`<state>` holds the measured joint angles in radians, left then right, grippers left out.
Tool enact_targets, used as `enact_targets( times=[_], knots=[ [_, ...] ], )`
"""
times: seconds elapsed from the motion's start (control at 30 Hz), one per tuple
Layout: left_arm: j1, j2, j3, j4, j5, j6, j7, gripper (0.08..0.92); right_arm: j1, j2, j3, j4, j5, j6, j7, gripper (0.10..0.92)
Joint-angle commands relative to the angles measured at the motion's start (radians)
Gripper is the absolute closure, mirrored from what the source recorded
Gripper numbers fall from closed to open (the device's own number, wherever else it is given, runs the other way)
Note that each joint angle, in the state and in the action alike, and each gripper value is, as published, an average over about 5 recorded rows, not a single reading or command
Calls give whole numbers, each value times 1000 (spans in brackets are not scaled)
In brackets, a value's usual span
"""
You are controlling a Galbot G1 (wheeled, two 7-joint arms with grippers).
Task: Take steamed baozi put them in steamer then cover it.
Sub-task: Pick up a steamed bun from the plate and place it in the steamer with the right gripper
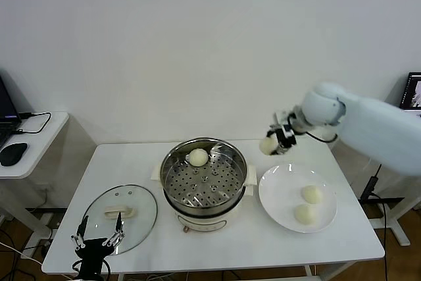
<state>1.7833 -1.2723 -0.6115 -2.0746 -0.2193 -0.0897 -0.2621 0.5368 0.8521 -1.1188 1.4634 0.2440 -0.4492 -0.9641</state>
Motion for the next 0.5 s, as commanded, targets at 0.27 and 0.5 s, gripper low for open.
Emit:
enact_targets(
  times=[0.27, 0.5],
  knots=[
    [-8, -6, -10, 13, -6, 1, 1, 177, 6, 422, -86, -79, 260, -194, 97, 431],
    [-11, -7, -17, 14, -10, 2, 1, 177, -90, 489, -79, -129, 262, -247, 127, 431]
  ],
)
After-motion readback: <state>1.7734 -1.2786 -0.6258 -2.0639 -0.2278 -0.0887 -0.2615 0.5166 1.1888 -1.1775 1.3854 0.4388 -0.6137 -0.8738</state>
